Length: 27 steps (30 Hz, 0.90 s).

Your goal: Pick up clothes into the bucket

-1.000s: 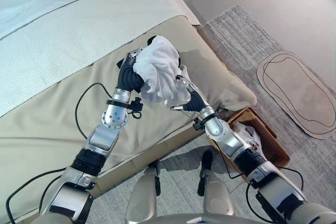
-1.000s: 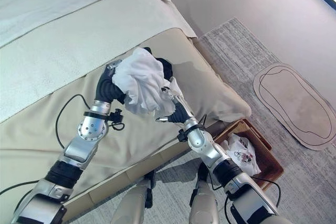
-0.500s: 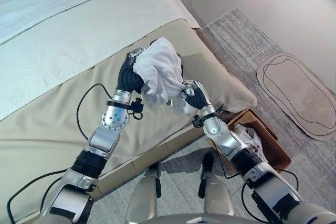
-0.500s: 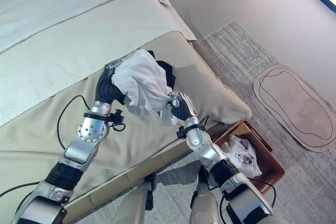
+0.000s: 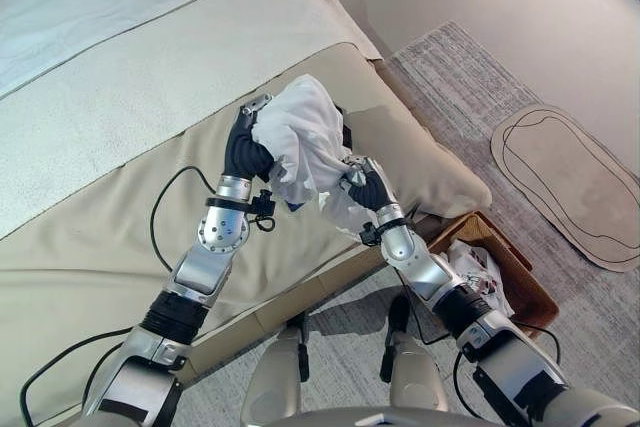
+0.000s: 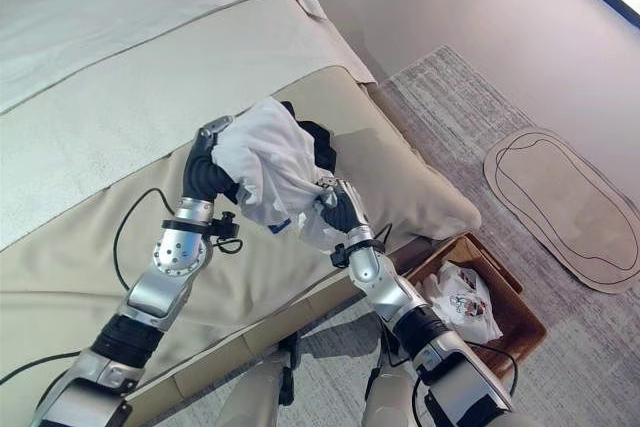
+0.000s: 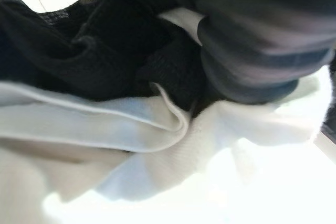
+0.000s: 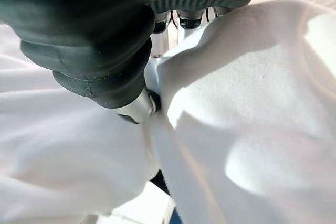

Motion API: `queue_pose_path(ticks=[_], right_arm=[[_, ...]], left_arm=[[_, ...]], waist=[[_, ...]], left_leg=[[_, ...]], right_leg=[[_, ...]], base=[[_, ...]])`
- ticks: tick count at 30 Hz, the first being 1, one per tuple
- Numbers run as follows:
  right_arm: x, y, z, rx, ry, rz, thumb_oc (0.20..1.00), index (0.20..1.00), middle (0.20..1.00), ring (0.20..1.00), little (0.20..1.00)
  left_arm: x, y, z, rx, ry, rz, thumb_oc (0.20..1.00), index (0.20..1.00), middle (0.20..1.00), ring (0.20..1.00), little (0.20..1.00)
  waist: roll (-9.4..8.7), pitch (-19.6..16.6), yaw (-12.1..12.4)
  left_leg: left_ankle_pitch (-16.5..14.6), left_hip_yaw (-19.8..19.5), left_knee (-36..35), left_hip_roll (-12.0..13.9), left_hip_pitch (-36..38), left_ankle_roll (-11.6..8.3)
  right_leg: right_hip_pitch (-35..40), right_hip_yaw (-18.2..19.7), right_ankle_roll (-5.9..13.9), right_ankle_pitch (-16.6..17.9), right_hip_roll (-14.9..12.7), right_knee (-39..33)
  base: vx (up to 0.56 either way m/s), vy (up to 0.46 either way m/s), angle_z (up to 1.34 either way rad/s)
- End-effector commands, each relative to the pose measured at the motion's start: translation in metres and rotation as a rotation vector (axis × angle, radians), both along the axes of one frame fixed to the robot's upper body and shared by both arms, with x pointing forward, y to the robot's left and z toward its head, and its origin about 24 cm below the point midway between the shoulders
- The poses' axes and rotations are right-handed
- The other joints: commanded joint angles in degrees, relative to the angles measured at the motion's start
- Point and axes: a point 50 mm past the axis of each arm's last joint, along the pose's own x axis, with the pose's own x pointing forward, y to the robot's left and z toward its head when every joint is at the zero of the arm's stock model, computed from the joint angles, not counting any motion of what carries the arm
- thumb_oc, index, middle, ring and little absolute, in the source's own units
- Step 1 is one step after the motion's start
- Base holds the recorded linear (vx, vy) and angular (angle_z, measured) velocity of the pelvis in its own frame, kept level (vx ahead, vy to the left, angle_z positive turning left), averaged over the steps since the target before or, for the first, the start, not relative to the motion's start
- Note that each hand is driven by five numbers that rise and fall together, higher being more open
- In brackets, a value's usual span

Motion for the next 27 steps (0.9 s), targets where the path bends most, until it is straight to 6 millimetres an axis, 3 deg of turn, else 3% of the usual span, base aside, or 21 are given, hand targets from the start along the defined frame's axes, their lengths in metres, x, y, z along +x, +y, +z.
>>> queue_pose_path(ticks=[1, 7, 9, 19, 27], right_arm=[[-0.005, 0.002, 0.019, 0.152, -0.090, 0.001, 0.200, 0.200, 0.200, 0.200, 0.200], [-0.004, -0.010, 0.024, 0.171, -0.115, -0.031, 0.200, 0.200, 0.200, 0.200, 0.200], [-0.004, -0.019, 0.029, 0.219, -0.130, -0.062, 0.200, 0.200, 0.200, 0.200, 0.200], [-0.009, -0.046, 0.058, 0.377, -0.248, -0.119, 0.200, 0.200, 0.200, 0.200, 0.200], [-0.027, -0.092, 0.098, 0.450, -0.484, -0.203, 0.200, 0.200, 0.200, 0.200, 0.200]], left_arm=[[-0.005, 0.015, 0.020, -0.030, -0.141, 0.109, 1.000, 1.000, 1.000, 1.000, 1.000], [0.004, 0.033, -0.006, -0.036, -0.043, 0.276, 1.000, 1.000, 1.000, 1.000, 1.000], [0.009, 0.046, -0.026, -0.020, 0.053, 0.366, 1.000, 1.000, 1.000, 1.000, 1.000], [0.006, 0.056, -0.069, -0.028, 0.271, 0.318, 1.000, 1.000, 1.000, 1.000, 1.000], [-0.007, 0.066, -0.107, -0.019, 0.419, 0.337, 1.000, 1.000, 1.000, 1.000, 1.000]], waist=[[-2.23, -4.4, 0.6], [-2.65, -4.6, 0.4], [-2.87, -4.8, 0.3], [-2.77, -4.9, -0.1], [-3.35, -5.5, -0.7]], left_leg=[[-3.6, -0.2, 2.4, 1.6, 0.3, -0.20], [-3.8, -0.1, 2.4, 1.6, 0.6, -0.16], [-3.8, 0.0, 2.5, 1.6, 0.7, -0.15], [-3.9, 0.2, 2.2, 1.6, 1.4, -0.07], [-4.4, 0.4, 2.2, 1.6, 2.2, 0.13]], right_leg=[[0.2, 1.7, 3.27, 3.2, -3.3, -0.3], [0.3, 1.9, 3.16, 3.2, -3.3, -0.2], [0.4, 1.9, 3.10, 3.0, -3.2, -0.1], [0.8, 2.0, 3.21, 2.9, -3.1, -0.1], [1.4, 2.3, 3.39, 2.7, -3.0, 0.0]], base=[[0.00, 0.000, 0.00], [0.00, 0.000, 0.00], [0.01, -0.004, -0.02], [0.00, 0.000, 0.00], [0.00, 0.000, 0.00]])
